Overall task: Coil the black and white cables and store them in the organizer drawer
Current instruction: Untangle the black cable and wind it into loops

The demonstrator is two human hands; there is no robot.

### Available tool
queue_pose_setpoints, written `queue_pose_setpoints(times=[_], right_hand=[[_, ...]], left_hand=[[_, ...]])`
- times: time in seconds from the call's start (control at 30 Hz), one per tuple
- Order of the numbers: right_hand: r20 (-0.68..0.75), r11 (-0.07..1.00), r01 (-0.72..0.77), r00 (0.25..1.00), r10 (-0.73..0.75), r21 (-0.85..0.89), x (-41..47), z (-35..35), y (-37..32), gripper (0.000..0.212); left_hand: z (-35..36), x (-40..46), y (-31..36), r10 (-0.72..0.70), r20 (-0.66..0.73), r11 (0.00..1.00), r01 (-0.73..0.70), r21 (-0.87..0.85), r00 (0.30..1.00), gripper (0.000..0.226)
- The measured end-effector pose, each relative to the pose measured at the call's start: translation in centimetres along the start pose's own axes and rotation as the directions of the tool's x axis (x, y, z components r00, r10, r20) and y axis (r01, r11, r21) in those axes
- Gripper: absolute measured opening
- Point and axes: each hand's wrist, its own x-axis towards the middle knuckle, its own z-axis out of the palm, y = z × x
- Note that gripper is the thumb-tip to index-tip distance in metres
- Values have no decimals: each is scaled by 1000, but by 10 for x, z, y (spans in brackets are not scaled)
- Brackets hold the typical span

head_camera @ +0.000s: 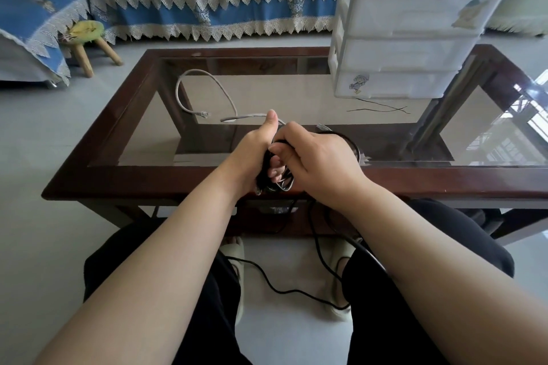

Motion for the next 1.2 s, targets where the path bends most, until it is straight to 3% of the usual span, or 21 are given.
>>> queue_pose_setpoints(times=[0.1,0.23,0.33,0.43,0.57,0.7,0.87,0.97,1.03,1.13,1.2], right_hand=[[-5,995,-94,996,94,-28,1,-2,3,37],[97,948,-311,944,316,-69,7,-10,13,41],[107,918,-392,912,396,-62,8,-9,16,41],[138,879,-474,875,464,50,9,-9,20,33],[234,833,-486,870,434,263,11,-14,32,19],[331,815,-522,837,435,250,9,-21,40,21],[380,816,-559,794,474,151,10,-24,42,35],[432,804,-574,771,468,153,13,-29,43,39],[486,736,-618,750,449,275,14,-35,43,33],[619,513,-694,706,345,505,13,-42,52,14],[671,373,-712,695,258,595,11,-46,58,24]], left_hand=[[-1,0,-2,11,84,1000,-12,14,996,71],[-1,0,-7,1,172,998,-12,62,985,87],[4,-3,-7,17,187,1000,-15,-13,982,74],[5,-4,-7,37,186,999,-30,-40,982,64],[10,-5,-10,102,28,983,-105,151,994,60],[10,-4,-11,180,-15,916,-162,367,984,71],[7,-9,-5,139,90,938,-160,308,986,72],[3,-14,-3,93,205,974,-132,184,974,67],[1,-17,-2,104,264,985,-135,104,959,61],[-4,-18,1,149,226,984,-167,59,963,52],[-16,-17,6,162,213,986,-165,-7,963,54]])
